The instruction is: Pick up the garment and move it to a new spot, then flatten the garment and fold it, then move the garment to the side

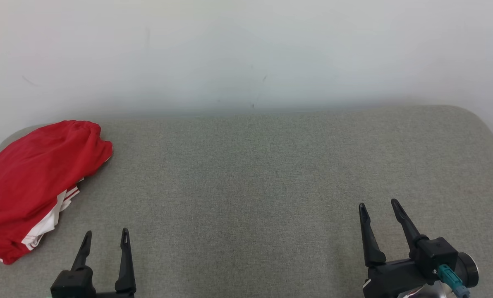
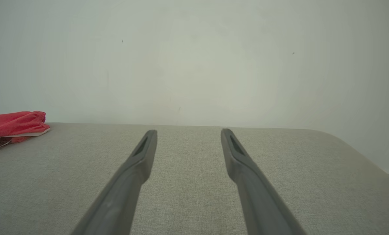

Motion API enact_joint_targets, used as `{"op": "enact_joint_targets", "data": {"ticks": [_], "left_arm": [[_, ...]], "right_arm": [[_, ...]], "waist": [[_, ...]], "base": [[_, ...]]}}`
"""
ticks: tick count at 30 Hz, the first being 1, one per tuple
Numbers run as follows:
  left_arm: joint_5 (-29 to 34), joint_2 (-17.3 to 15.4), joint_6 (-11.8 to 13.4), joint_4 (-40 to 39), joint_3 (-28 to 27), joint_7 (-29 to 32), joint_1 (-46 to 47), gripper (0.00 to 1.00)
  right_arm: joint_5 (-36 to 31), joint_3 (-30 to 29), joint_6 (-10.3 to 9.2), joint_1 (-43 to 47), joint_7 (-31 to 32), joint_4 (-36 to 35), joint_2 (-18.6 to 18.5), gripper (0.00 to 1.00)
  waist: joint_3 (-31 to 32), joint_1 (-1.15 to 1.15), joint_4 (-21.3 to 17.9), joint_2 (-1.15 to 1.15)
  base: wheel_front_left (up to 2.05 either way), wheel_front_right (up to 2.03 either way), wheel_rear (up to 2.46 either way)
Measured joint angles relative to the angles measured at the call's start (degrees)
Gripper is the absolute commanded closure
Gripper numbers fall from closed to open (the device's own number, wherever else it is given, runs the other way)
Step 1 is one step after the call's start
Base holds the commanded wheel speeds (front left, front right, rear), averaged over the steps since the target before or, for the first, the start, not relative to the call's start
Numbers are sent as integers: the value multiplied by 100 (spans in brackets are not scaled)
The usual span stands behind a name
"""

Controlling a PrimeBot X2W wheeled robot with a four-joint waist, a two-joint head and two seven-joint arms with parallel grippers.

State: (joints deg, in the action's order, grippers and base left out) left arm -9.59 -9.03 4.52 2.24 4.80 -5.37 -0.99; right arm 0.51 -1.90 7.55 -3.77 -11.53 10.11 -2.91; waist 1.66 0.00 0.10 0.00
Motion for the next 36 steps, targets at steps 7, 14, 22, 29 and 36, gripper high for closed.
{"op": "enact_joint_targets", "data": {"ticks": [7,14,22,29,36], "left_arm": [[-27,-31,38,-24,-10,16,-10,0],[-58,-49,103,-45,-37,40,-25,0],[-101,-67,137,-47,-48,35,-35,0],[-143,-76,154,-29,-33,33,-35,0],[-166,-104,188,-9,-38,32,-32,0]], "right_arm": [[49,-59,0,1,132,-7,-1,0],[153,-92,0,2,204,12,0,0],[218,-102,0,7,250,29,0,0],[253,-109,0,23,250,40,0,0],[327,-172,0,63,236,65,-2,0]], "waist": [[0,0,6,0],[8,0,9,0],[18,0,21,0],[20,0,71,0],[11,0,330,0]], "base": [[0,0,0],[0,0,0],[0,0,0],[0,0,0],[0,0,0]]}}
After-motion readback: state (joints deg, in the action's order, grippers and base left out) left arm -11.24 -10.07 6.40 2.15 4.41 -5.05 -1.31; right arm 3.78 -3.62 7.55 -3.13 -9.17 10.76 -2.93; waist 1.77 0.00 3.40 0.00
